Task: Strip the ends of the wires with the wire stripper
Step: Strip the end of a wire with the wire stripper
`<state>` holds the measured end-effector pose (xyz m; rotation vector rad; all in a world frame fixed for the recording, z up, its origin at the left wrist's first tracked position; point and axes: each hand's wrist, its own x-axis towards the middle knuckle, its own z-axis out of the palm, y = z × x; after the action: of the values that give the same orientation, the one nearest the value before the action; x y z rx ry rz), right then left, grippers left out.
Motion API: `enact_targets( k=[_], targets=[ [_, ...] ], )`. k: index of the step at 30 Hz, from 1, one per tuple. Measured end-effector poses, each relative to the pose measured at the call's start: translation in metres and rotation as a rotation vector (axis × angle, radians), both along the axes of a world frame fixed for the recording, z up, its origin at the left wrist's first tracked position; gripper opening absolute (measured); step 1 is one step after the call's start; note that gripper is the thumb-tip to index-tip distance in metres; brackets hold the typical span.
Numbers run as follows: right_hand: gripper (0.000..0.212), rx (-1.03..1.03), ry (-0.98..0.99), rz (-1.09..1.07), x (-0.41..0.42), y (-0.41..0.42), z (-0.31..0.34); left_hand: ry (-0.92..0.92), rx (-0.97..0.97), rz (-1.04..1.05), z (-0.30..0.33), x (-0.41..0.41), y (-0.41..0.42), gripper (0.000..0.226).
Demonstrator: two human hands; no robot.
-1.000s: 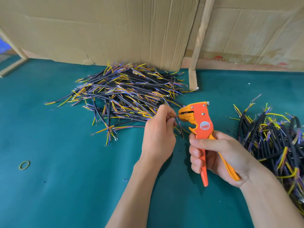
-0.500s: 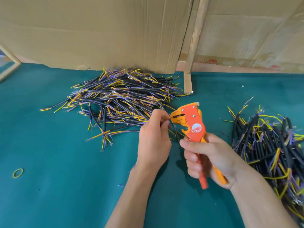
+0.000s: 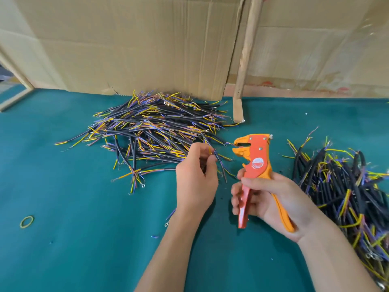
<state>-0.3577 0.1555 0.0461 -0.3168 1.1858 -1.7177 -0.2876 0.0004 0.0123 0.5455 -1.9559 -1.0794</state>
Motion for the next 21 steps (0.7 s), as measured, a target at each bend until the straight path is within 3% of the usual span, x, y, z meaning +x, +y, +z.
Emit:
enact_targets(
  k=[13, 21],
  targets=[
    [0.046, 0.048, 0.036, 0.1, 0.007, -0.0046, 0.0037, 0.037, 0.039, 0.053, 0.0028, 0.0018, -0.0034, 0.033],
    [0.049, 0.045, 0.042, 0.084, 0.0078, -0.0063, 0.0046, 0.057, 0.061, 0.025, 0.0048, 0.0003, -0.0017, 0.018]
  ],
)
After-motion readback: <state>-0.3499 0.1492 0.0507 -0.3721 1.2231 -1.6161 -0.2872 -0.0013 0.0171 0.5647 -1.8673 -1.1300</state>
